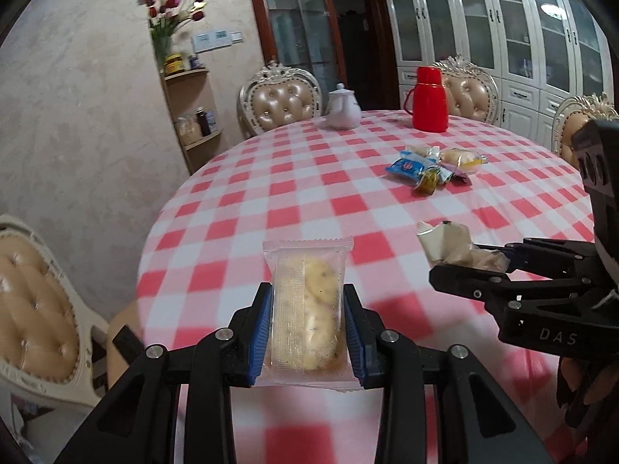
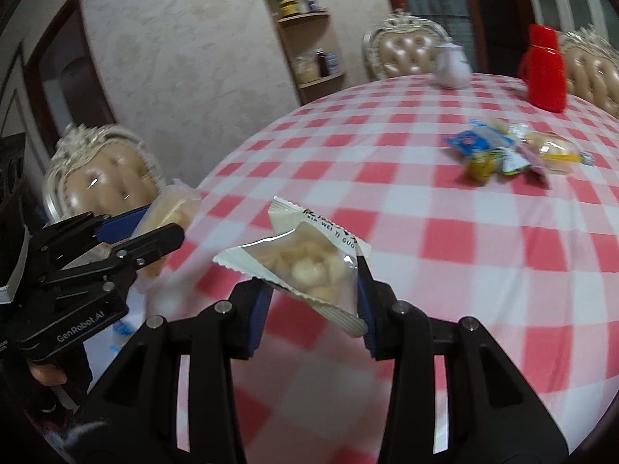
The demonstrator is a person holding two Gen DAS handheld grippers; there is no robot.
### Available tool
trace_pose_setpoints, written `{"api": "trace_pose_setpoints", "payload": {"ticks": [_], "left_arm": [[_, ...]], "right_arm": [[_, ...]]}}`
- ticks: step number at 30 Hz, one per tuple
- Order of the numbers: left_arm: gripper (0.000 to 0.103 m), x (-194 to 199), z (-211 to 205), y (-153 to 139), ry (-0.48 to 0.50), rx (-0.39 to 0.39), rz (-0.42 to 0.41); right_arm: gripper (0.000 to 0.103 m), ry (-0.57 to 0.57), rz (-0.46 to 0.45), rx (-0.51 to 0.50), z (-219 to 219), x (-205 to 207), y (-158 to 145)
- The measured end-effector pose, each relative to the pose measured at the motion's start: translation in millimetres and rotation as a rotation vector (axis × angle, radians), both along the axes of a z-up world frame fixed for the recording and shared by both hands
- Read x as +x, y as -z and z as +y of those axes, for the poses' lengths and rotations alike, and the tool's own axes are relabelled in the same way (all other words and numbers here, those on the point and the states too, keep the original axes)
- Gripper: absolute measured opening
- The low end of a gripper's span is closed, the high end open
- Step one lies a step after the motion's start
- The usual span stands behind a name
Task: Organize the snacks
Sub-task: 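Carry the bread pack with the left tool while the right tool carries the puff bag to the box, then open both tools over the box and return them to the table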
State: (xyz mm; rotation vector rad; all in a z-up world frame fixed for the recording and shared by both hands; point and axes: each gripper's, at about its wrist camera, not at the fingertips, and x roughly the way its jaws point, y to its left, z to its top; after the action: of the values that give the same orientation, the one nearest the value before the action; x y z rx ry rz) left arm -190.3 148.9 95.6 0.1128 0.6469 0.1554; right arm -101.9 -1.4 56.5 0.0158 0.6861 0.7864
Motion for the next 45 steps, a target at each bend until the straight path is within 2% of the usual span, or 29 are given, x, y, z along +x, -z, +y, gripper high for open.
{"api": "trace_pose_setpoints", "payload": {"ticks": [14,20,26,27,28,29,30,31,32,35,38,39,42,43,45], "left_arm": [[0.036,-114,88,40,-0.212,-0.022,0.042],[0.036,-141,121,58,-0.295,-0.024,0.080],[0.037,-147,136,66,-0.352,-0.008,0.100],[0.038,-145,137,66,-0.367,0.006,0.107],[0.043,-143,138,67,-0.378,0.018,0.115],[0.054,-142,137,67,-0.386,0.028,0.116],[0.060,-142,137,67,-0.389,0.034,0.115],[0.072,-142,136,66,-0.394,0.043,0.111],[0.078,-142,133,64,-0.397,0.056,0.103],[0.082,-134,124,60,-0.393,0.084,0.096],[0.084,-113,110,51,-0.387,0.061,0.091],[0.084,-106,105,47,-0.378,0.036,0.083],[0.084,-67,81,32,-0.269,-0.148,0.050],[0.085,-45,68,25,-0.211,-0.233,0.040],[0.085,-13,46,19,-0.163,-0.292,0.036]], "right_arm": [[0.045,-0.297,-0.076,-0.097,98,-104,3],[0.045,-0.462,-0.086,-0.168,134,-153,22],[0.046,-0.597,-0.060,-0.212,159,-180,44],[0.046,-0.611,-0.046,-0.207,161,-180,45],[0.052,-0.633,-0.023,-0.203,162,-181,47],[0.061,-0.641,-0.013,-0.197,162,-180,47],[0.064,-0.632,-0.020,-0.190,159,-179,46],[0.068,-0.618,-0.032,-0.183,156,-177,45],[0.068,-0.603,-0.037,-0.177,152,-173,43],[0.068,-0.552,-0.039,-0.164,137,-159,39],[0.069,-0.466,-0.045,-0.163,117,-138,37],[0.069,-0.437,-0.049,-0.160,107,-130,36],[0.072,-0.293,-0.064,-0.154,68,-97,27],[0.073,-0.232,-0.069,-0.157,52,-84,24],[0.074,-0.104,-0.070,-0.158,16,-55,19]]}}
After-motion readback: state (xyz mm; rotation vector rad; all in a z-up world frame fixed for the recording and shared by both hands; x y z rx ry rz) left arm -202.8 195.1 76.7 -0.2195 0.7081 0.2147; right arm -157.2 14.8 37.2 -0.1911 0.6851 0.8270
